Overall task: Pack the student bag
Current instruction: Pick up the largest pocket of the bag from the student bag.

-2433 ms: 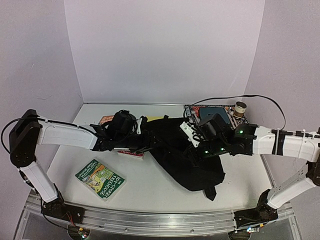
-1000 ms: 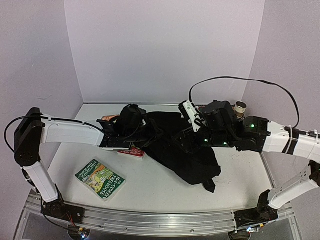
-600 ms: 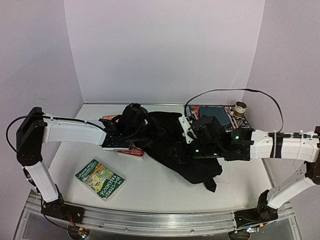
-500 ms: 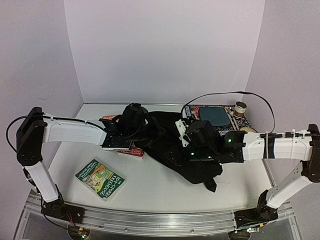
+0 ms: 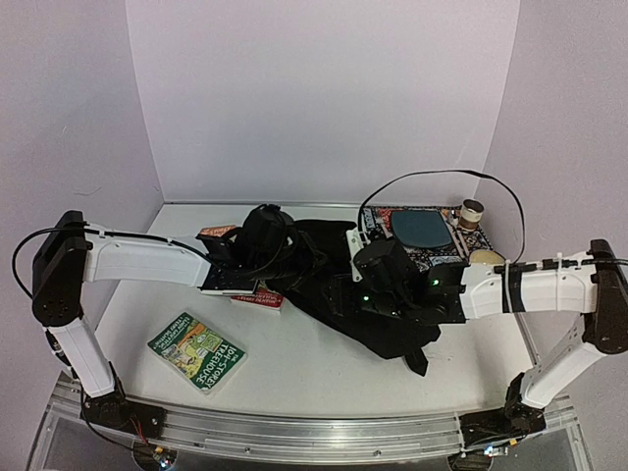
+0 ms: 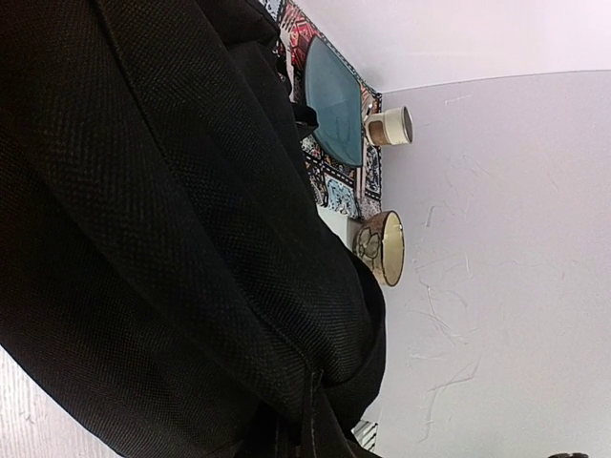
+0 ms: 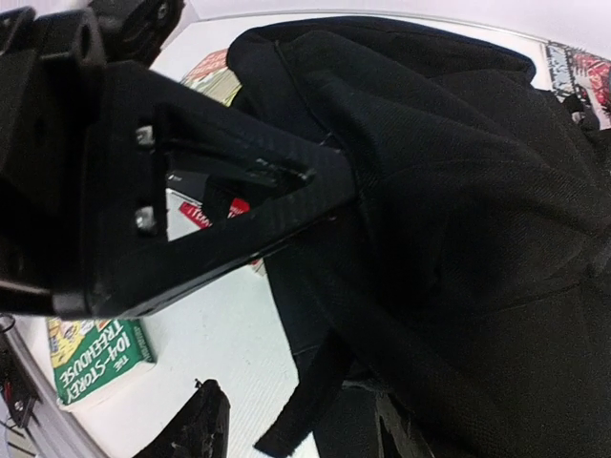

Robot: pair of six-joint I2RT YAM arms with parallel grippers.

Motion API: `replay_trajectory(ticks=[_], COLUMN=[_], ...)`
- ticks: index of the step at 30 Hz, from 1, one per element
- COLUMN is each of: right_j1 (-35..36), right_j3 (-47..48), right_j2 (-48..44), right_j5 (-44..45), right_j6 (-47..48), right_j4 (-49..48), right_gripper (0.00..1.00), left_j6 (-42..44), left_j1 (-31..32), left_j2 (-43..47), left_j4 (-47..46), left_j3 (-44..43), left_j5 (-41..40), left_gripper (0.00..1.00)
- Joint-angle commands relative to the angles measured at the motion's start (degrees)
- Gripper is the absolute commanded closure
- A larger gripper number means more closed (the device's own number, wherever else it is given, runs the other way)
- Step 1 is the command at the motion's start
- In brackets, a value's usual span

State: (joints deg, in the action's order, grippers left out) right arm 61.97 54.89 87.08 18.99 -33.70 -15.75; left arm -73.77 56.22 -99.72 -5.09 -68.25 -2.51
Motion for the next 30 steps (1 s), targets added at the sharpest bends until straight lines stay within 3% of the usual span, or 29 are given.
replay_trajectory(ticks=[1,7,17,20,24,30], right_j1=[-0.5,-0.4,-0.4,-0.5,-0.5,-0.5], right_j3=[0.5,-0.6,-0.7,-0.6,-0.6,-2.9], right_j2=[1.2,1.6,3.2,3.6,2.9,-2.9], right_j5=[7.5,11.5,17.5,19.1,17.4,12.6], right_j6=[0.1,-0.2,-1.9,-1.4,0.7,2.0], right_j4=[-2.4,-2.4,-2.8,-3.1,-3.5,1.3], right_gripper=[0.5,0.61,0.67,0.78,1.0,1.0], left_j6=[-0.1,0.2,0.9,1.2,2.5,5.5], left_j1=[1.4,1.7,2.9,3.1,3.1,1.8], left_j2=[1.9,2.3,2.2,2.4,3.0,4.6], left_j4=[-3.8,-3.8,-3.8,-3.8,-3.7,-3.3], left_j3=[-3.6,-3.6,-4.6,-4.6,-4.4,-2.8], left_j5=[1.1,0.9,0.9,0.9,-0.6,-4.1], left_gripper=[1.0,1.0,1.0,1.0,1.0,1.0])
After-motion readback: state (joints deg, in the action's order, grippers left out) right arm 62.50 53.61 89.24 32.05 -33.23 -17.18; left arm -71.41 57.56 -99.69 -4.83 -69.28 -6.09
